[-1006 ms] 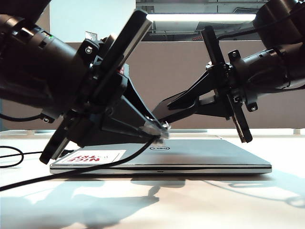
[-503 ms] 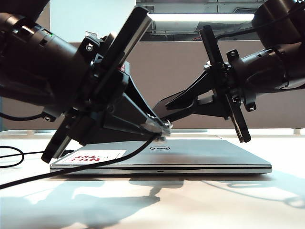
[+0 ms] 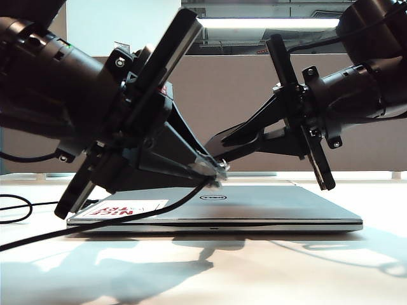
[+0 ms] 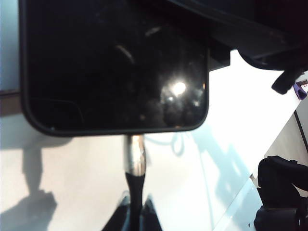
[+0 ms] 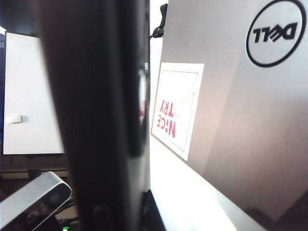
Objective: Pick up the charging cable and the phone, plug the charging cable into the charging port on the phone, and finally place them back on the table.
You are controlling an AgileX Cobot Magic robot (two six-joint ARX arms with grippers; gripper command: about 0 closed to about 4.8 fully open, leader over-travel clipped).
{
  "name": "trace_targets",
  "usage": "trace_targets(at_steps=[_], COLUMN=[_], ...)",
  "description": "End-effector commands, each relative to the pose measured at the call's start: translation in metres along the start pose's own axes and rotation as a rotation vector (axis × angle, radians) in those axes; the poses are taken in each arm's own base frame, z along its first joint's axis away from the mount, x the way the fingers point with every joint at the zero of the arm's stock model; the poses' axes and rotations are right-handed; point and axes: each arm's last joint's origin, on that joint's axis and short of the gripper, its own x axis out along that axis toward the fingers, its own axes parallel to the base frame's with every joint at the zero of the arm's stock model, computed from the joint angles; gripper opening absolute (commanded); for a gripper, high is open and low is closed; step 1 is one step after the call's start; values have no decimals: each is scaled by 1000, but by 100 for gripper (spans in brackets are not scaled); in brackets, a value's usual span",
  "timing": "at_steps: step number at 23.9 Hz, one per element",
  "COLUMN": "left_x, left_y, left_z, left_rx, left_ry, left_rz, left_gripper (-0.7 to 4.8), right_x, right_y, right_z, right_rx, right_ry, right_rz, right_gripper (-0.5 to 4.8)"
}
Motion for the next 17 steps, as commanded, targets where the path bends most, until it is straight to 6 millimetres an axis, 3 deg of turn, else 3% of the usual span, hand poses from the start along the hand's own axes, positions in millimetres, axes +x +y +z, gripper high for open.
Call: trace_targets(at_steps=[1, 17], left_x=[0, 0], left_y=[-2, -2], left_z=[2, 2], left_rx=[-5, -7], left_ry=[-15, -17], left_rz=[-17, -18], left_gripper=[-7, -7], right_x=[-4, -7], right_y=[4, 3], right_z=[7, 8], right_rx=[-23, 26], right_ry=[-41, -8], right_rz=[26, 48], right_gripper=[-5, -5])
